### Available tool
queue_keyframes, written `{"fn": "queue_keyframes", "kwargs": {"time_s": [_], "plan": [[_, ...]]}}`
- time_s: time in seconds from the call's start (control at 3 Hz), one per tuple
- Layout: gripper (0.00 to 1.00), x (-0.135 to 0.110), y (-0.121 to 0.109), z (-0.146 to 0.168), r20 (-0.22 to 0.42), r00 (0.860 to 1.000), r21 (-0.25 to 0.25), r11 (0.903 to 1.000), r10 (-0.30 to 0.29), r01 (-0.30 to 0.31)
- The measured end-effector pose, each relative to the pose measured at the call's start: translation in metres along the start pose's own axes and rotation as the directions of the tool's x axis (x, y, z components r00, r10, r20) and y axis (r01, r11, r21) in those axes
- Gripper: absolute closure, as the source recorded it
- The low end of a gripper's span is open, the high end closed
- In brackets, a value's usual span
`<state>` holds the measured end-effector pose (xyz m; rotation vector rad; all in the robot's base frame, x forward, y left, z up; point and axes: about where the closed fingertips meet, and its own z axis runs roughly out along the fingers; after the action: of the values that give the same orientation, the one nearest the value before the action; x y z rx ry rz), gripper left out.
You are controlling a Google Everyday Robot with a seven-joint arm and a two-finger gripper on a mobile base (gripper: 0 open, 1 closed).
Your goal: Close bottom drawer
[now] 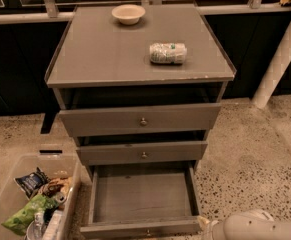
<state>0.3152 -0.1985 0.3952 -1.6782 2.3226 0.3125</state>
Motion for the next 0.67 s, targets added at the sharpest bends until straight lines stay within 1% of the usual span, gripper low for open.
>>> {"fn": "queue_keyframes", "kwargs": {"time_s": [0.33, 0.67], "plan": [[0.0, -0.003, -0.017, 0.055, 0.015, 1.0, -0.033, 0.9994, 0.01, -0.009], [0.0, -0.001, -0.022, 0.104, 0.042, 0.998, -0.085, 0.9951, 0.053, -0.049]]}}
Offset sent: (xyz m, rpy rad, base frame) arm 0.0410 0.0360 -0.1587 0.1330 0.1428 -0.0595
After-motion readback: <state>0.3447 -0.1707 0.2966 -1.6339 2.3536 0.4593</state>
